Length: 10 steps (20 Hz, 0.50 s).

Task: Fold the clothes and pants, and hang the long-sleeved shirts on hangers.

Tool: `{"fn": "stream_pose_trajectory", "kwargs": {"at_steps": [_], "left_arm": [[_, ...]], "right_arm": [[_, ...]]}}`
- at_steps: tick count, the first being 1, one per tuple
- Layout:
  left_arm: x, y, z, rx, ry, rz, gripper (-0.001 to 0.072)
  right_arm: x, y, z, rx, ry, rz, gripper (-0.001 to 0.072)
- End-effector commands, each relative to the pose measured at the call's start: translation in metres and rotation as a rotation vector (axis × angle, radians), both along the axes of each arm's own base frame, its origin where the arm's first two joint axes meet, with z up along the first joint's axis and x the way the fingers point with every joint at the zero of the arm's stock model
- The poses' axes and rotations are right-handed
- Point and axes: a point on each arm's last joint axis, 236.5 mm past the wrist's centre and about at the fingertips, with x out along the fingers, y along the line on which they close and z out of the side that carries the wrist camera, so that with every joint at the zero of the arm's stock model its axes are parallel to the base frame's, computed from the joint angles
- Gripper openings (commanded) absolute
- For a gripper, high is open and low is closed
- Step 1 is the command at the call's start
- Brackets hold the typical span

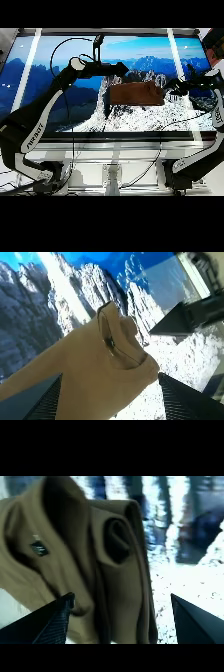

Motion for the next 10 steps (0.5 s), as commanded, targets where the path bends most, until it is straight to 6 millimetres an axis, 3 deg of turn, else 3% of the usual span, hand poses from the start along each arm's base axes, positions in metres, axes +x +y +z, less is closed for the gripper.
{"fn": "stream_pose_trajectory", "kwargs": {"at_steps": [1, 5, 10], "left_arm": [[-0.002, 0.001, 0.0, 0.001, 0.006, -0.008, 0.0698], [-0.002, 0.001, 0.0, 0.001, 0.006, -0.008, 0.0697], [-0.002, 0.001, -0.001, 0.001, 0.006, -0.008, 0.0697]], "right_arm": [[-0.003, 0.021, -0.025, 0.079, 0.069, 0.004, 0.0681], [0.0, 0.063, -0.026, 0.256, 0.105, 0.007, 0.0678], [0.002, 0.107, -0.018, 0.329, 0.065, 0.105, 0.0677]]}}
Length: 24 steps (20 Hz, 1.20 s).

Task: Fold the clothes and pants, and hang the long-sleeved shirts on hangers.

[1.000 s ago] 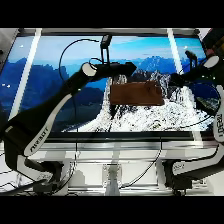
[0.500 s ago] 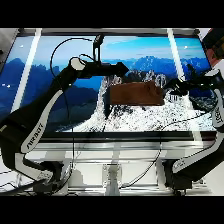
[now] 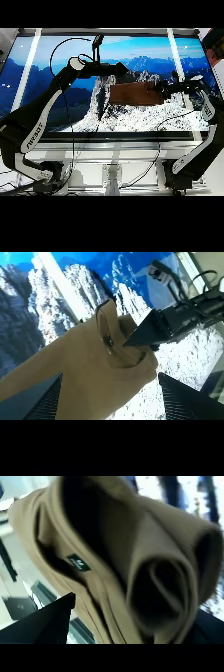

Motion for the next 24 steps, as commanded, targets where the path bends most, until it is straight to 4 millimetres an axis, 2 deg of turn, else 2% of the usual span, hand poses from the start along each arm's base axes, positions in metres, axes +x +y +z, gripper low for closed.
{"fn": "stream_pose_trajectory", "kwargs": {"at_steps": [1, 4, 5, 6, 8, 9, 11, 12, 13, 14, 16, 18, 20, 21, 23, 24], "left_arm": [[0.0, 0.001, 0.0, 0.0, 0.0, 0.001, 0.0697], [0.0, 0.001, 0.0, 0.0, 0.0, 0.0, 0.0698], [0.0, 0.0, 0.0, 0.001, 0.001, -0.002, 0.0697], [-0.001, 0.0, 0.0, 0.001, 0.002, -0.002, 0.0697], [0.0, 0.0, 0.0, 0.001, 0.002, -0.002, 0.0697], [0.0, 0.001, 0.0, 0.001, 0.002, -0.002, 0.0696], [0.001, 0.003, 0.0, 0.003, -0.004, 0.001, 0.0684], [0.003, 0.005, 0.0, 0.016, -0.03, -0.008, 0.0538], [0.005, 0.009, 0.001, 0.033, -0.059, -0.019, 0.0245], [0.005, 0.014, 0.003, 0.054, -0.094, -0.039, 0.0013], [0.009, 0.033, 0.005, 0.128, -0.16, -0.056, 0.001], [0.012, 0.068, 0.0, 0.303, -0.233, -0.071, 0.001], [0.012, 0.123, -0.009, 0.552, -0.255, -0.061, 0.001], [0.013, 0.161, -0.012, 0.688, -0.234, -0.021, 0.001], [0.008, 0.246, -0.009, 0.944, -0.158, 0.101, 0.0011], [0.002, 0.287, -0.003, 1.045, -0.109, 0.167, 0.0011]], "right_arm": [[0.003, 0.036, 0.007, 0.066, -0.052, 0.065, 0.0678], [0.007, 0.066, 0.003, 0.037, -0.091, 0.115, 0.0673], [0.008, 0.073, -0.001, 0.018, -0.1, 0.125, 0.0641], [0.009, 0.081, -0.003, 0.004, -0.108, 0.136, 0.0471], [0.009, 0.092, -0.004, -0.004, -0.118, 0.151, 0.0047], [0.01, 0.094, -0.001, -0.004, -0.131, 0.158, 0.0015], [0.015, 0.091, 0.014, -0.013, -0.174, 0.154, 0.0014], [0.022, 0.084, 0.028, -0.023, -0.211, 0.132, 0.0014], [0.029, 0.076, 0.044, -0.038, -0.253, 0.108, 0.0014], [0.039, 0.063, 0.065, -0.064, -0.309, 0.069, 0.0014], [0.06, 0.023, 0.109, -0.133, -0.429, -0.048, 0.0014], [0.076, -0.037, 0.15, -0.216, -0.509, -0.223, 0.0014], [0.075, -0.108, 0.179, -0.308, -0.541, -0.394, 0.0014], [0.068, -0.144, 0.186, -0.355, -0.531, -0.473, 0.0014], [0.039, -0.221, 0.188, -0.438, -0.451, -0.639, 0.0015], [0.02, -0.253, 0.184, -0.457, -0.392, -0.713, 0.0015]]}}
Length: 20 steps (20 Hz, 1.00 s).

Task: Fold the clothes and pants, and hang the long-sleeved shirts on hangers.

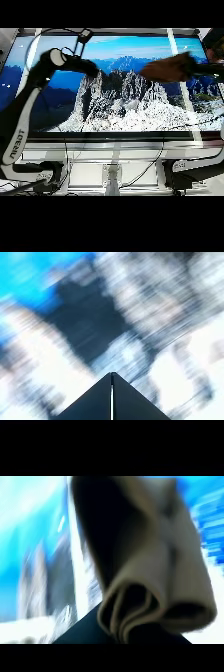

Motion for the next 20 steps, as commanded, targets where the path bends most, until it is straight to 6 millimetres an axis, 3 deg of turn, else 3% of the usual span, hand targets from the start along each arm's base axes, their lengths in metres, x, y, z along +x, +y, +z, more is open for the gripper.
{"fn": "stream_pose_trajectory", "kwargs": {"at_steps": [1, 3, 5, 7, 9, 11, 13, 15, 16, 17, 18, 19, 20], "left_arm": [[-0.017, 0.163, 0.011, 0.443, 0.051, 0.308, 0.0011], [-0.038, 0.213, 0.021, 0.472, 0.117, 0.434, 0.0011], [-0.055, 0.248, 0.028, 0.449, 0.163, 0.551, 0.0011], [-0.063, 0.273, 0.035, 0.428, 0.173, 0.636, 0.0011], [-0.067, 0.287, 0.04, 0.408, 0.172, 0.696, 0.0011], [-0.069, 0.29, 0.04, 0.405, 0.175, 0.709, 0.0011], [-0.068, 0.289, 0.04, 0.404, 0.174, 0.705, 0.0011], [-0.068, 0.287, 0.04, 0.398, 0.176, 0.702, 0.0012], [-0.068, 0.287, 0.04, 0.398, 0.176, 0.702, 0.0011], [-0.068, 0.287, 0.04, 0.398, 0.176, 0.702, 0.0011], [-0.068, 0.287, 0.04, 0.399, 0.176, 0.702, 0.0011], [-0.068, 0.287, 0.04, 0.399, 0.176, 0.702, 0.0011], [-0.068, 0.287, 0.04, 0.399, 0.176, 0.702, 0.0011]], "right_arm": [[-0.059, -0.12, 0.005, -0.022, 0.095, -0.322, 0.0014], [-0.109, -0.165, -0.01, -0.012, 0.199, -0.417, 0.0014], [-0.164, -0.197, -0.026, -0.003, 0.329, -0.513, 0.0014], [-0.215, -0.221, -0.036, -0.018, 0.451, -0.654, 0.0014], [-0.261, -0.247, -0.033, -0.086, 0.513, -0.848, 0.0015], [-0.301, -0.255, -0.03, -0.134, 0.576, -1.001, 0.0014], [-0.33, -0.24, -0.041, -0.104, 0.675, -1.094, 0.0015], [-0.341, -0.221, -0.057, -0.03, 0.754, -1.12, 0.0016], [-0.343, -0.216, -0.062, -0.016, 0.778, -1.111, 0.0073], [-0.345, -0.213, -0.063, -0.012, 0.787, -1.108, 0.0227], [-0.345, -0.213, -0.063, -0.012, 0.789, -1.104, 0.044], [-0.344, -0.213, -0.062, -0.03, 0.785, -1.073, 0.0609], [-0.342, -0.213, -0.062, -0.06, 0.779, -1.012, 0.0696]]}}
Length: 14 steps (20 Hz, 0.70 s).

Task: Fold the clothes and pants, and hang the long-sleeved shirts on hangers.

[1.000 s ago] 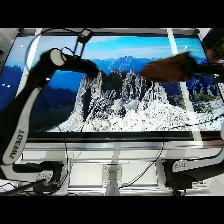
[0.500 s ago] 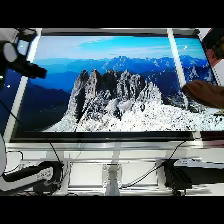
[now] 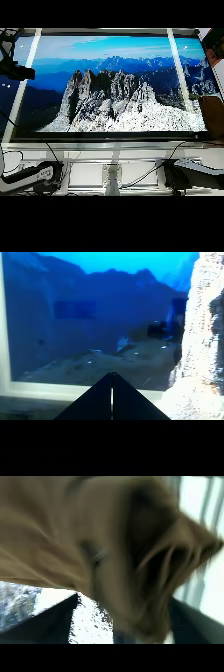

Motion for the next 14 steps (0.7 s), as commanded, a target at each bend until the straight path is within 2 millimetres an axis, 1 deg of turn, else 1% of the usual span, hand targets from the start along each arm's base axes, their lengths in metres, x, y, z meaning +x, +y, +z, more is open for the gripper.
{"fn": "stream_pose_trajectory", "kwargs": {"at_steps": [1, 3, 4, 5, 6, 7, 8, 9, 10, 11, 12, 13, 14], "left_arm": [[-0.001, 0.001, 0.0, -0.001, 0.001, 0.006, 0.0011], [-0.001, 0.001, 0.0, -0.001, 0.001, 0.005, 0.0011], [-0.001, 0.001, 0.0, -0.001, 0.001, 0.005, 0.0011], [-0.001, 0.001, 0.0, -0.001, 0.001, 0.006, 0.0011], [-0.001, 0.001, 0.0, 0.0, 0.001, 0.006, 0.0011], [-0.001, 0.001, 0.0, -0.001, 0.001, 0.006, 0.0011], [-0.001, 0.001, 0.0, -0.001, 0.001, 0.005, 0.0011], [-0.001, 0.001, 0.0, 0.0, 0.001, 0.006, 0.0011], [-0.001, 0.001, 0.0, -0.001, 0.001, 0.006, 0.0011], [-0.001, 0.001, 0.0, -0.001, 0.001, 0.006, 0.0011], [-0.001, 0.001, 0.0, 0.0, 0.001, 0.006, 0.0011], [-0.001, 0.001, 0.0, -0.001, 0.001, 0.006, 0.0011], [-0.001, 0.001, 0.0, -0.001, 0.002, 0.006, 0.0011]], "right_arm": [[-0.009, 0.005, -0.002, 0.005, 0.047, 0.104, 0.07], [-0.006, 0.007, -0.002, 0.001, 0.049, 0.183, 0.0689], [-0.001, 0.01, -0.002, 0.003, 0.036, 0.246, 0.0612], [0.006, 0.013, 0.0, -0.001, 0.028, 0.315, 0.0516], [0.014, 0.015, 0.005, -0.017, 0.036, 0.392, 0.0432], [0.024, 0.016, 0.013, -0.039, 0.043, 0.47, 0.0323], [0.038, 0.018, 0.025, -0.069, 0.035, 0.521, 0.0224], [0.061, 0.024, 0.039, -0.095, -0.006, 0.553, 0.0063], [0.088, 0.035, 0.053, -0.115, -0.065, 0.6, 0.0016], [0.118, 0.053, 0.069, -0.131, -0.13, 0.664, 0.0015], [0.151, 0.078, 0.086, -0.149, -0.197, 0.761, 0.0015], [0.179, 0.107, 0.102, -0.169, -0.253, 0.866, 0.0015], [0.204, 0.14, 0.118, -0.186, -0.297, 0.971, 0.0015]]}}
